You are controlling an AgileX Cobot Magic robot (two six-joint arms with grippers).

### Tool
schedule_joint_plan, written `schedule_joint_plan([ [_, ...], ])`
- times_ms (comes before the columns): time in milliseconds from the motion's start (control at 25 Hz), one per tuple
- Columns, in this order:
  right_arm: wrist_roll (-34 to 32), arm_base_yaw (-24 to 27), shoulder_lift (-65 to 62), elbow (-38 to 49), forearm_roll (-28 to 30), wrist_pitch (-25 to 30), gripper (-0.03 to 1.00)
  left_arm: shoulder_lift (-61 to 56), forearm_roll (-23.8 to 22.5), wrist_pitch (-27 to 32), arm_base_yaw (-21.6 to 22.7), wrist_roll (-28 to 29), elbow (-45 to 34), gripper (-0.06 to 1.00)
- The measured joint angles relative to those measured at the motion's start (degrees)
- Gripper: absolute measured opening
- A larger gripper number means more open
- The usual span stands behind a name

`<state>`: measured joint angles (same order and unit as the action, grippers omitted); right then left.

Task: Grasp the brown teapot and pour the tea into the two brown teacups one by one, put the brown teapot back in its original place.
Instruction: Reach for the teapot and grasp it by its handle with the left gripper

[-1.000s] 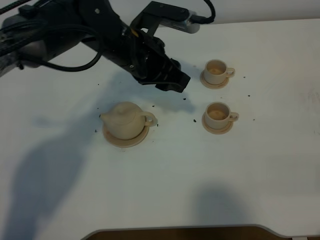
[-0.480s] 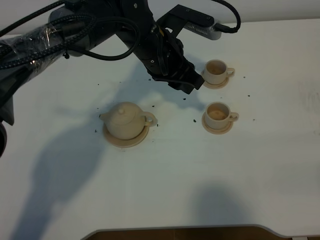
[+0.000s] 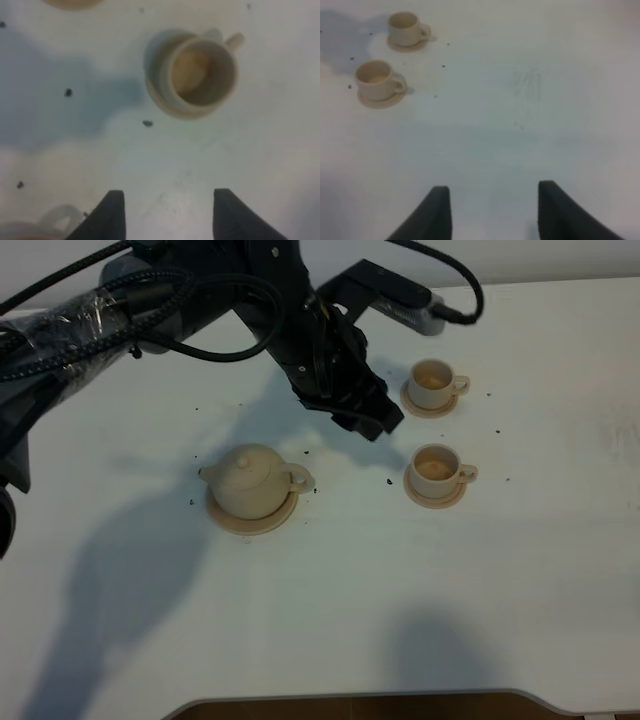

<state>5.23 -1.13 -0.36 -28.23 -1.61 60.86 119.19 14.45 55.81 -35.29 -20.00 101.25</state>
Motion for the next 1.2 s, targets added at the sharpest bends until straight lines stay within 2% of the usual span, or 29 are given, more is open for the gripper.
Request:
schedule_joint_plan([
  [160, 0.00, 0.00, 0.00, 0.00, 0.00, 0.00, 0.42, 0.00, -0.19, 2.30, -3.88, -1.61, 0.00, 0.47],
  [240, 0.00, 0.00, 0.00, 0.00, 0.00, 0.00, 0.42, 0.00, -1.73, 2.11, -6.02, 0.03, 0.00, 0.48],
  [440, 0.00, 0.00, 0.00, 0.00, 0.00, 0.00, 0.42, 0.52, -14.87, 1.62, -8.65, 13.06, 0.05, 0.49],
  [560, 0.00, 0.00, 0.00, 0.00, 0.00, 0.00, 0.42, 1.93, -19.49, 2.46, -8.00, 17.04, 0.18, 0.49],
  [1200, 0.00, 0.00, 0.00, 0.00, 0.00, 0.00, 0.42, 10.38, -22.02, 1.59, -4.67, 20.00, 2.86, 0.49],
])
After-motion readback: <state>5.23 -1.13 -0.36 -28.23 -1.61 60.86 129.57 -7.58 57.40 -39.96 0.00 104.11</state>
